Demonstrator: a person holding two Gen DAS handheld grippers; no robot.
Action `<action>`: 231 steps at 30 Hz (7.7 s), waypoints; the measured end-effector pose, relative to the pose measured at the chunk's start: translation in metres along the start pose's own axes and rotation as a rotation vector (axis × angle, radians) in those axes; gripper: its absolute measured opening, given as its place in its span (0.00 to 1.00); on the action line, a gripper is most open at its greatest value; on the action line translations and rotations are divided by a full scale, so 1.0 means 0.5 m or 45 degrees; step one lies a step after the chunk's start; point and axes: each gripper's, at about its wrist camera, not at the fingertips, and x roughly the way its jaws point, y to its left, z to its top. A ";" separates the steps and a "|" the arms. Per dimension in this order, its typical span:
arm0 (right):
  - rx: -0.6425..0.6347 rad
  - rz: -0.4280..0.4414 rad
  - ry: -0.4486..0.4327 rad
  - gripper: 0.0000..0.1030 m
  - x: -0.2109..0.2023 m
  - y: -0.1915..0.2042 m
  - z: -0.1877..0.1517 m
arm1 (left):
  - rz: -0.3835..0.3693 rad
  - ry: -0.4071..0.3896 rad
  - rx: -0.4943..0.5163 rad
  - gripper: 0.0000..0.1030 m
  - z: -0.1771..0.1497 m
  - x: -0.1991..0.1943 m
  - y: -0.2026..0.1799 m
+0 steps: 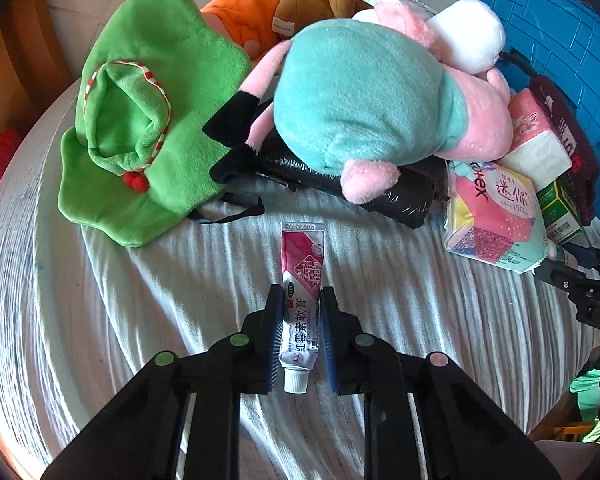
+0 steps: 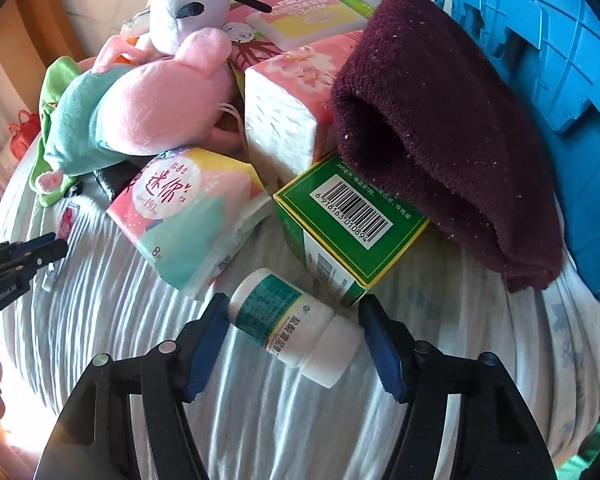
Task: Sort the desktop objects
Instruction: 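Grasp the pink ointment tube with the left tool while the right tool grasps the white pill bottle, then carry the ointment tube and pill bottle into the blue crate and release, then move both tools back over the pile on the bed, then grasp the green plush hat with the left tool while the right tool grasps the maroon knit cap, then carry the green plush and maroon cap into the blue crate and release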
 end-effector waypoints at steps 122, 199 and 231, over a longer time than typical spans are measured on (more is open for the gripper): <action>0.363 -0.295 -0.034 1.00 -0.350 -0.799 0.521 | -0.066 -0.547 0.357 0.69 0.731 -0.381 -0.751; 0.439 -0.259 0.012 1.00 -0.030 -0.114 0.208 | 0.280 -0.132 -0.158 0.69 0.279 0.093 0.351; 0.084 -0.024 -0.521 0.17 -0.385 -0.021 0.328 | 0.190 -0.614 -0.281 0.15 0.302 -0.338 0.213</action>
